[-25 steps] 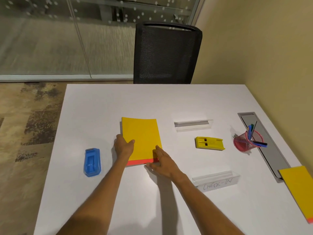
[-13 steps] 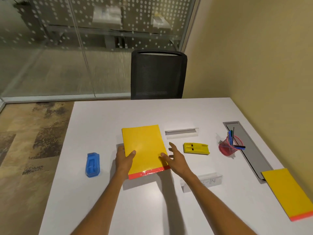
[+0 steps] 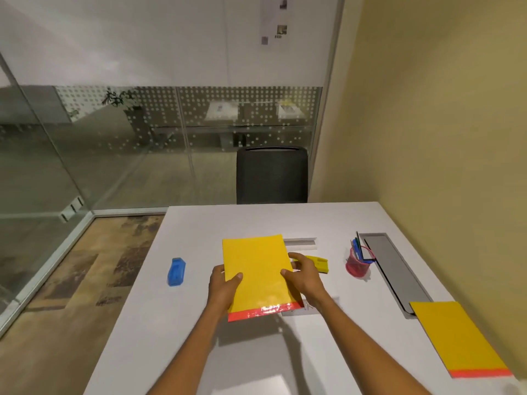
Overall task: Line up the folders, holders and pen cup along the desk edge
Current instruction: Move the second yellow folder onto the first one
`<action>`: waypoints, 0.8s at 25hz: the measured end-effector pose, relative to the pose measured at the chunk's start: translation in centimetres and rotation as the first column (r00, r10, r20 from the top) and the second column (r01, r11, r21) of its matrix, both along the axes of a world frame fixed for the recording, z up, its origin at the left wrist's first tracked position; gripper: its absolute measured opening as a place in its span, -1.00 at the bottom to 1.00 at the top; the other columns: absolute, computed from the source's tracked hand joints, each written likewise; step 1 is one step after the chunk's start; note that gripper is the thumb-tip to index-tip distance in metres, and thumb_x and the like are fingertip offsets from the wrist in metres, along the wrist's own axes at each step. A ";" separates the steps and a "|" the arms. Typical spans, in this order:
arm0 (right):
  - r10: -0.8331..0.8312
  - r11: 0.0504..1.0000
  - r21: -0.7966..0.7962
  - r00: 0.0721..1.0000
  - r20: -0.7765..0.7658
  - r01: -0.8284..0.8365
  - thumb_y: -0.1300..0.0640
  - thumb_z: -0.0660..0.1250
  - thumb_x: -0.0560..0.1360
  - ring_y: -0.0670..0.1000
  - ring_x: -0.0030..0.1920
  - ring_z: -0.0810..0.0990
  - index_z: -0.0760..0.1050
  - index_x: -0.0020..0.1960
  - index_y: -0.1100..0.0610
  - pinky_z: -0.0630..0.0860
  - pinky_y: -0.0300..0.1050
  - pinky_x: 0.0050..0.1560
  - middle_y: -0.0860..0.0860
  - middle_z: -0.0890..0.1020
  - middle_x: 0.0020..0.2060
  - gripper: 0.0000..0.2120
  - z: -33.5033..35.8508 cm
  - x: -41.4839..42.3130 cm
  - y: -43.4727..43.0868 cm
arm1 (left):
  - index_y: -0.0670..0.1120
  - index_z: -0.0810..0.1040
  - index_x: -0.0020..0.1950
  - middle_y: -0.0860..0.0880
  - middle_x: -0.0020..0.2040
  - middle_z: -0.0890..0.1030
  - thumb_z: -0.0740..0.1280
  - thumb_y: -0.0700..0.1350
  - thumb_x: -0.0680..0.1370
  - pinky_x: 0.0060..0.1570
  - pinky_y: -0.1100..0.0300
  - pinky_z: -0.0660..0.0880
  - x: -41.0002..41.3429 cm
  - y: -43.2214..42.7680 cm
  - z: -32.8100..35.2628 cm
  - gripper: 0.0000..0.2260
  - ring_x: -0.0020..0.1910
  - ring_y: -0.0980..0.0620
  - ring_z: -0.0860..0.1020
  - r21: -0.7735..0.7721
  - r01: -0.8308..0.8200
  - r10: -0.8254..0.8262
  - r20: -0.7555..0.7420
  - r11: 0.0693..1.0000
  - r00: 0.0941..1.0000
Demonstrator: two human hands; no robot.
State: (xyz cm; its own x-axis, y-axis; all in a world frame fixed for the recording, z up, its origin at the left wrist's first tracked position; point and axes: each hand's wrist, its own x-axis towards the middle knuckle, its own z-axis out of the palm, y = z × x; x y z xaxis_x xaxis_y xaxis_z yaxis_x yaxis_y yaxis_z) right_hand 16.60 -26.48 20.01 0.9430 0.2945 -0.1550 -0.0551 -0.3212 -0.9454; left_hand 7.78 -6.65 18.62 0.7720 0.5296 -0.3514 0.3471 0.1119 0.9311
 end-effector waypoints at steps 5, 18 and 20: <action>-0.038 0.999 -0.011 0.999 0.036 0.038 0.29 0.44 0.45 0.09 0.11 0.58 0.46 0.31 0.19 0.53 -0.18 -0.09 0.13 0.62 0.08 -0.55 2.7 -3.2 -7.0 | -0.18 0.33 0.42 -0.23 0.35 0.51 0.38 -0.21 0.57 0.30 -0.22 0.50 -2.8 -7.1 3.6 -0.55 0.27 -0.25 0.54 0.070 0.019 -0.018 -0.011 0.997 1.000; -0.200 0.972 -0.126 0.980 -0.002 0.198 0.34 0.44 0.43 0.05 0.04 0.56 0.45 0.34 0.19 0.52 -0.11 -0.01 0.06 0.57 0.03 -0.50 6.7 -3.4 -21.0 | -0.18 0.62 -0.14 -0.19 -0.15 0.64 0.41 -0.26 0.52 -0.20 -0.10 0.70 -1.2 -18.9 5.6 -0.95 -0.26 -0.11 0.62 0.180 0.210 -0.198 -0.078 0.961 0.977; -0.241 0.961 -0.141 0.970 -0.014 0.237 0.34 0.44 0.44 0.14 0.05 0.59 0.45 0.33 0.18 0.55 -0.02 0.04 0.13 0.61 0.02 -0.52 6.5 -3.2 -23.8 | -0.16 0.61 -0.16 -0.15 -0.17 0.62 0.39 -0.29 0.53 -0.34 0.03 0.68 -0.4 -21.3 5.2 -0.91 -0.31 -0.03 0.60 0.163 0.257 -0.246 -0.083 0.953 0.966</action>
